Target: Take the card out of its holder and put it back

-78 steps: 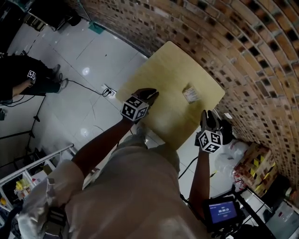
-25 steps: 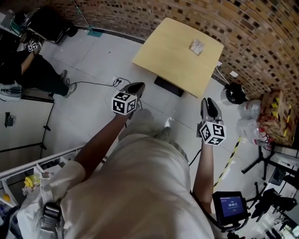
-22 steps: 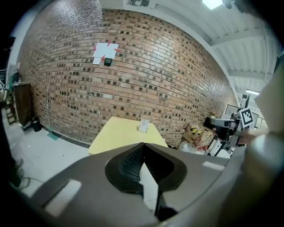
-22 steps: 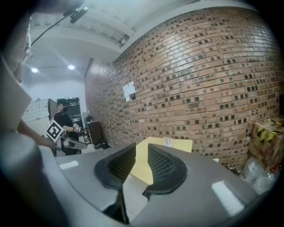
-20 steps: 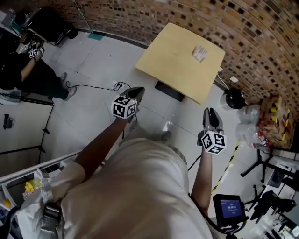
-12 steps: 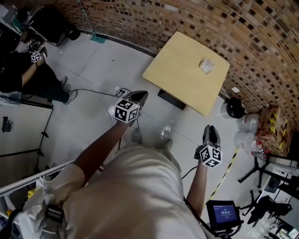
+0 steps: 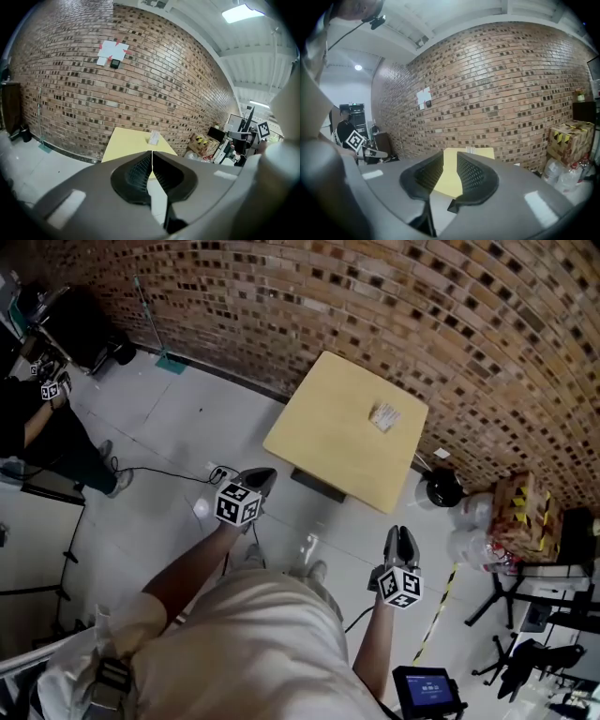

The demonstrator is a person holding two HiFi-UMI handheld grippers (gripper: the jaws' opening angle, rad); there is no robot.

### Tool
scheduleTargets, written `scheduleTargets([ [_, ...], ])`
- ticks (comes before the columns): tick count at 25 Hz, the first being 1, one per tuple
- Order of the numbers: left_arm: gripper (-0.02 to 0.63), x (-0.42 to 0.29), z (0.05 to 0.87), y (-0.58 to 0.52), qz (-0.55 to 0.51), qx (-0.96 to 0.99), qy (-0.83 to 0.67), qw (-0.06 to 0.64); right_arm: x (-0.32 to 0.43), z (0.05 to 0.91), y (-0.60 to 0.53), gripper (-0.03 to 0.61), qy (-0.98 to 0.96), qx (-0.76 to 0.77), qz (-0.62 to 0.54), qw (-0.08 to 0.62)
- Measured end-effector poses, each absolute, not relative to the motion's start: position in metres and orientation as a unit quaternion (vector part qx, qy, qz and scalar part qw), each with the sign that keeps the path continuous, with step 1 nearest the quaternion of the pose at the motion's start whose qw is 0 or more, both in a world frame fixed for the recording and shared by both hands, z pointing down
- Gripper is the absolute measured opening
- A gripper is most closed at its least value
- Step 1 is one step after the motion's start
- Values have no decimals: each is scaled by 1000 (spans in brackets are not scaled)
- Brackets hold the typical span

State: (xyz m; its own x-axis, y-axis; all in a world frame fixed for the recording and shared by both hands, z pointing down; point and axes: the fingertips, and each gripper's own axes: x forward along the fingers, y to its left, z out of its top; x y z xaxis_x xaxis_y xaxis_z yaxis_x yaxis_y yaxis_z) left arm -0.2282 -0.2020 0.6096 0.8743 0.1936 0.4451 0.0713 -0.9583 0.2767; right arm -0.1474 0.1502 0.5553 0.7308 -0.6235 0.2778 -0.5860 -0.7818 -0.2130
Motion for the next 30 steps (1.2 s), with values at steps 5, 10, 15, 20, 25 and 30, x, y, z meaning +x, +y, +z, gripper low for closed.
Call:
scheduleTargets([
  [5,28,-212,611,-185,241,959,92,120,-138,572,173,87,304,-933,-175,80],
  [10,28,-202,609,-182,244,958,105,105,-142,594,186,49,307,-928,-206,47],
  [15,28,-187,602,-175,244,959,115,92,-141,590,191,33,306,-930,-204,31],
  [20,28,-183,605,-157,250,955,128,92,-146,601,183,8,319,-922,-219,-5],
  [25,29,-185,610,-140,259,951,140,91,-150,598,185,8,323,-921,-216,-21],
  [30,31,-188,612,-126,265,949,150,84,-153,601,198,8,319,-923,-213,-27],
])
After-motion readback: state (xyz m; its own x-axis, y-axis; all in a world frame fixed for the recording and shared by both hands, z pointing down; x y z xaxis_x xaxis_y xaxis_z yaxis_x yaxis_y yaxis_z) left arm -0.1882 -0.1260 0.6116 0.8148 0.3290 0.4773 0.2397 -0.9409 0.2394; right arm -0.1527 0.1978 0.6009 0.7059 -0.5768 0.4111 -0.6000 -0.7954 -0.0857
